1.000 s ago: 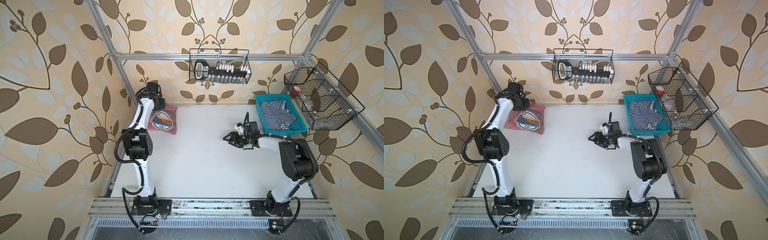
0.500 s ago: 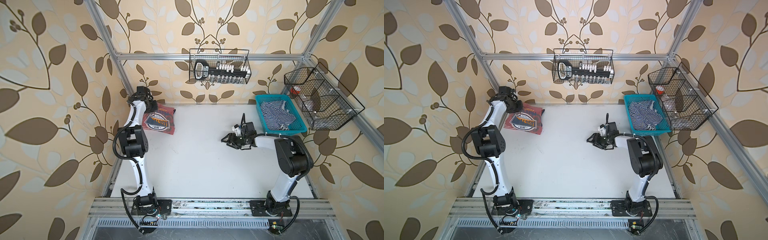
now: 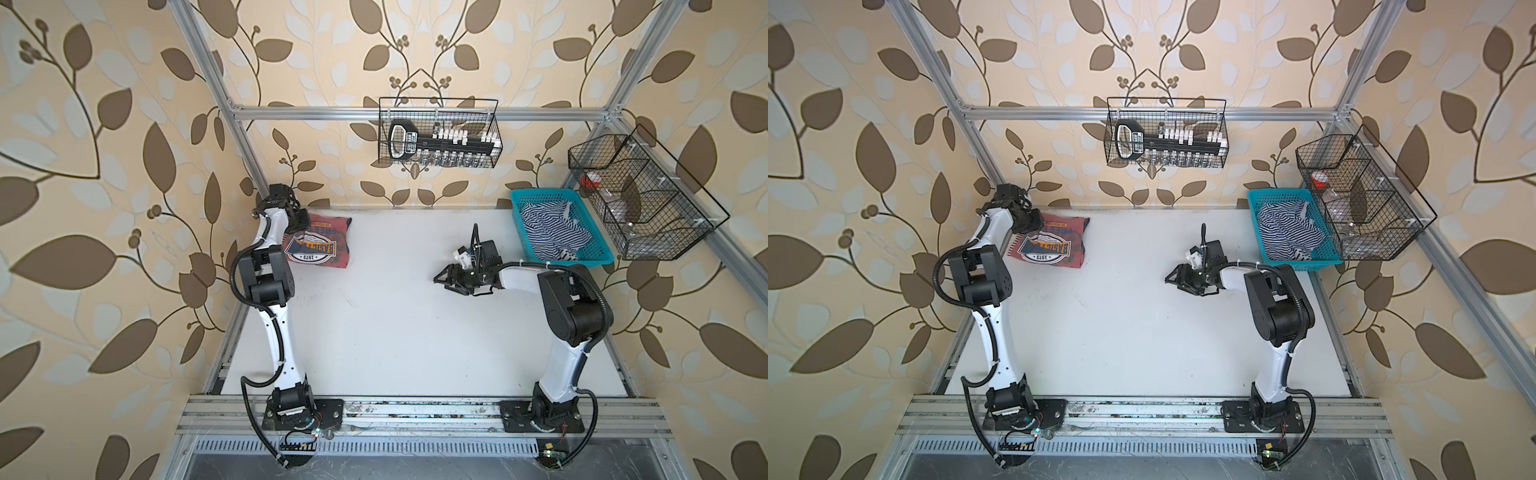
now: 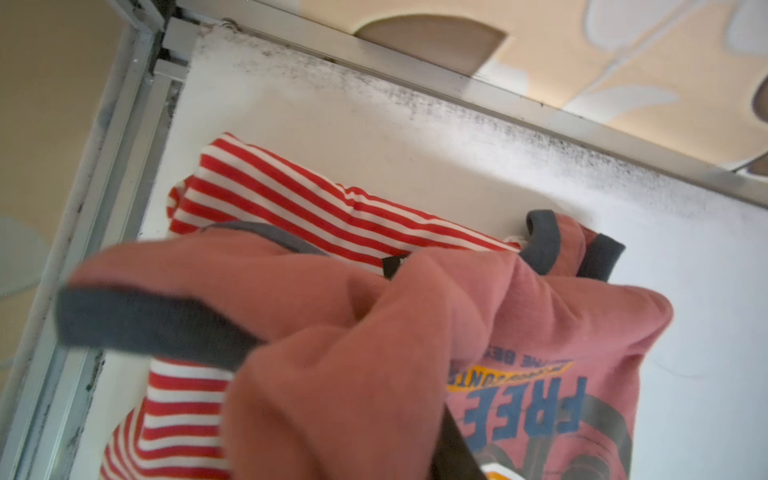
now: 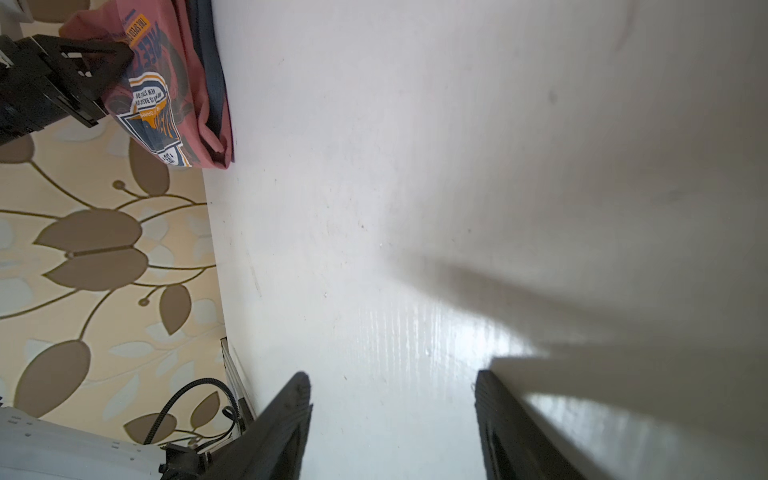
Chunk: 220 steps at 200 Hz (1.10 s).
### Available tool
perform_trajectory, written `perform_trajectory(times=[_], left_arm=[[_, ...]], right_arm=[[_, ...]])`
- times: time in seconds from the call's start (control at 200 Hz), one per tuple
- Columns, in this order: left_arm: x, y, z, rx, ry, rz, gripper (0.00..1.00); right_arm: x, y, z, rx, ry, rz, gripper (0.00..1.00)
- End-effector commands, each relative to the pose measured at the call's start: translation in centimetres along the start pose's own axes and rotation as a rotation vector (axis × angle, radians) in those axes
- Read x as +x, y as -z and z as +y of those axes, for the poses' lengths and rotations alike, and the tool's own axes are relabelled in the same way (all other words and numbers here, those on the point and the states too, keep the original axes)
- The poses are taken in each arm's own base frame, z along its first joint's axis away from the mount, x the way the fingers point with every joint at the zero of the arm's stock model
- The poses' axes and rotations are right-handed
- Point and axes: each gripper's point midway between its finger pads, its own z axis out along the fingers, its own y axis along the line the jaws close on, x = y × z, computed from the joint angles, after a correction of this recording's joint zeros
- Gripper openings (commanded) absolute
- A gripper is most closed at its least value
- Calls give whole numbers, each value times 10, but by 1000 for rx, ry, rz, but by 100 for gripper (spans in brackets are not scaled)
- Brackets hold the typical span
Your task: Fold and stack the tank tops
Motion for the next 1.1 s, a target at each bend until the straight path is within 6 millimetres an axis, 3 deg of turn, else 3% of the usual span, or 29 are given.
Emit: perform_trajectory(times=[0.0,0.095,0.355,0.47,0.62,0.765,0.86,0.91,0.925,0.94,1.005,1.095], left_arm=[[-34,20,14,-34,46,-107,47],[-40,27,23,-42,78,-134,66],[-68,64,34,-93,102,-227,87],[-79,103,37,-128,116,-281,93],[-91,182,14,-80,116,-403,99],[-72,243,-11,23,156,-500,99],[-55,278,-24,83,206,-557,99],[-41,290,-32,110,216,-572,99],[-36,294,-34,113,215,-575,99],[-30,296,-36,111,213,-574,99],[-5,313,-47,90,180,-598,99],[33,317,-55,28,120,-606,99]], right_arm=[[8,-8,-8,30,-16,40,64],[8,-8,-6,35,-7,43,64],[13,1,0,42,7,43,64],[9,21,11,55,47,17,65],[-1,63,31,56,108,-75,66],[-3,119,61,36,235,-185,70],[-4,155,67,45,309,-263,73],[-1,171,67,56,340,-295,77],[-1,177,68,59,351,-308,95],[0,181,67,64,358,-315,99],[2,199,61,98,383,-367,100],[3,221,50,173,420,-464,100]])
